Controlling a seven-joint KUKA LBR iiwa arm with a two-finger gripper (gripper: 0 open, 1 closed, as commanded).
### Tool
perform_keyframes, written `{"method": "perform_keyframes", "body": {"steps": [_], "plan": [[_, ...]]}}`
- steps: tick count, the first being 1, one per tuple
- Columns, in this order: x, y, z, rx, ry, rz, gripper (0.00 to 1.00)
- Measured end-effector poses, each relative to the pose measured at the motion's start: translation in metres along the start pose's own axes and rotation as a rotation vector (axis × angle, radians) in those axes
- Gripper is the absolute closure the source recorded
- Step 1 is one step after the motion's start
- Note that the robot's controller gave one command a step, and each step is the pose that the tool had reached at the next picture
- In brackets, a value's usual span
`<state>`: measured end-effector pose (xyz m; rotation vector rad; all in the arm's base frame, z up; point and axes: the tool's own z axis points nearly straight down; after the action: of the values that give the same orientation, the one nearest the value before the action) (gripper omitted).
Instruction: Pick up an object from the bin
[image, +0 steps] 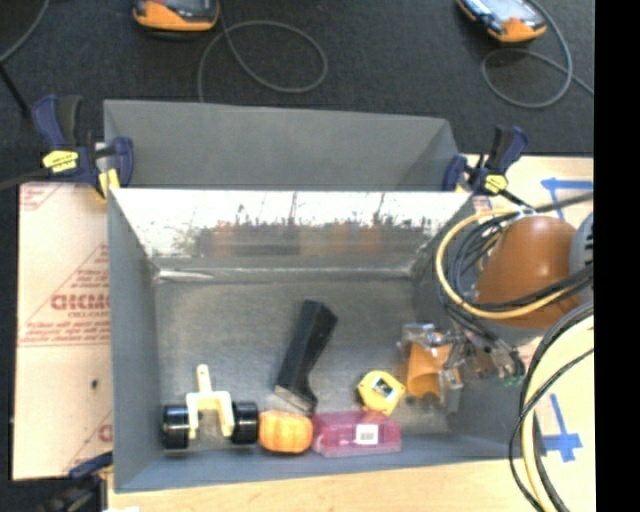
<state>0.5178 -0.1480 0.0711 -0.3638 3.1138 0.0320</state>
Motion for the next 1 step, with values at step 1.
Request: {"method": "perform_keyframes", "body": {"steps": [1], "plan": [[-0.0012, 0.0025, -0.0432, -0.008, 0.001, 0.005, 1.0]]}}
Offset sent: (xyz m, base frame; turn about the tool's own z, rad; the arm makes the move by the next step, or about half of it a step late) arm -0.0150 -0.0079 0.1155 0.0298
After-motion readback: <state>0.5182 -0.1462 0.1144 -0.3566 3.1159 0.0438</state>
